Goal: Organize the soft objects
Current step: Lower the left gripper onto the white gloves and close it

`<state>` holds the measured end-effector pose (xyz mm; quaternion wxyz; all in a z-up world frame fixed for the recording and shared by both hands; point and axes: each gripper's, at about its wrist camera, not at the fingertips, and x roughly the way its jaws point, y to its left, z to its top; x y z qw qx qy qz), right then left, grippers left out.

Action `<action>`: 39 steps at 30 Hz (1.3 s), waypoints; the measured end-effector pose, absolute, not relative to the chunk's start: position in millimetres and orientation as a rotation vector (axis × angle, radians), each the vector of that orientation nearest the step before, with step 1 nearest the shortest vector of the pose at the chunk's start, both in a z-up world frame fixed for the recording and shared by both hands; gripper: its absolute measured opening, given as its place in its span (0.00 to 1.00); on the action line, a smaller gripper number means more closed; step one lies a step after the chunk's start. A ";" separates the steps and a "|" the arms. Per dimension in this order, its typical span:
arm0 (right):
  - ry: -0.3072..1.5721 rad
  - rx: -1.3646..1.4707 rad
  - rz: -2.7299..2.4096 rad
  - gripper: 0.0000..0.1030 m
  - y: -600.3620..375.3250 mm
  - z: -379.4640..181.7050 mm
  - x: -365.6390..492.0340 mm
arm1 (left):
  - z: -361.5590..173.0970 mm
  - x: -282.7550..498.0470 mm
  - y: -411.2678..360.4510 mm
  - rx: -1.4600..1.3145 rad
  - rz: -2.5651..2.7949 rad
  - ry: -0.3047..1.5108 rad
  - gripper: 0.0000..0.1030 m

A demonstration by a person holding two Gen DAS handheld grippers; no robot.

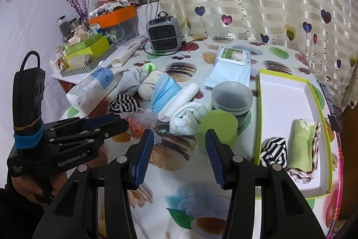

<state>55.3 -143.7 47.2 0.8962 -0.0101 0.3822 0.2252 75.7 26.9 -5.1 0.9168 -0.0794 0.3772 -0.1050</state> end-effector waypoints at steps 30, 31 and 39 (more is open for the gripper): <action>0.793 0.013 0.433 0.48 -166.7 47.5 76.8 | -45.8 145.3 -13.9 -0.261 -0.309 0.898 0.09; 0.791 0.013 0.433 0.48 -166.6 48.0 76.0 | -44.9 143.0 -13.0 -0.263 -0.312 0.895 0.08; 0.776 0.009 0.445 0.48 -160.2 53.9 69.2 | -34.0 113.0 3.6 -0.263 -0.318 0.861 0.07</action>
